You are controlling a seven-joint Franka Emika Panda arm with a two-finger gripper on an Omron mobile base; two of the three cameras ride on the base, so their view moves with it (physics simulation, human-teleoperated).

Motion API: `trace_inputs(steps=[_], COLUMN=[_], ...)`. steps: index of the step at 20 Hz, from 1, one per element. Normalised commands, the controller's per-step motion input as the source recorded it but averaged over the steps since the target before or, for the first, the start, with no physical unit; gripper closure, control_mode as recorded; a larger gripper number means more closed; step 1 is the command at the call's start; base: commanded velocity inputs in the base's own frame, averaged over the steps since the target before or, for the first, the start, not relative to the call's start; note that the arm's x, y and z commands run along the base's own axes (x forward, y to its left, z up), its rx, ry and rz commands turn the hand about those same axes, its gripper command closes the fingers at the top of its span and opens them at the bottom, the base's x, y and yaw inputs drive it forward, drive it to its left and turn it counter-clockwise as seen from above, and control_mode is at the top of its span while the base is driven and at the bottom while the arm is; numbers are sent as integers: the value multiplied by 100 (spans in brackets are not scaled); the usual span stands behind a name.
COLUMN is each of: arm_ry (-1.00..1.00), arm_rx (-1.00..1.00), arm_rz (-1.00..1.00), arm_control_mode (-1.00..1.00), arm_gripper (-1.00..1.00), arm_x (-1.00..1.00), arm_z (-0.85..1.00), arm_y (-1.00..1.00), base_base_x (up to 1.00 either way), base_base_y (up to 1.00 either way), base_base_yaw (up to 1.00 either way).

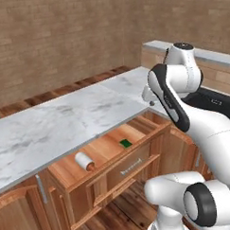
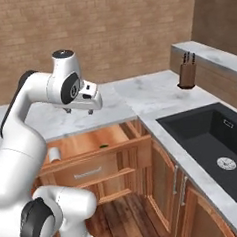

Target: Restock the sink supplies by placing the sponge and soap dispenser on the counter and next to the sink. Make sure the soap dispenser is upright.

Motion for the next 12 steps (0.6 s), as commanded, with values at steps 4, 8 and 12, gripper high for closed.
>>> trace_inputs(steps=[4,8,12], arm_ry=[0,0,0], arm_rx=[0,0,0], arm_rz=[0,0,0], arm_control_mode=[100,100,100], arm_gripper=[-100,-100,-100], arm_x=[0,0,0], arm_z=[0,0,0], arm_y=[0,0,0], base_base_x=[0,0,-12], base_base_y=[-70,-44,-20], base_base_yaw=[34,13,0])
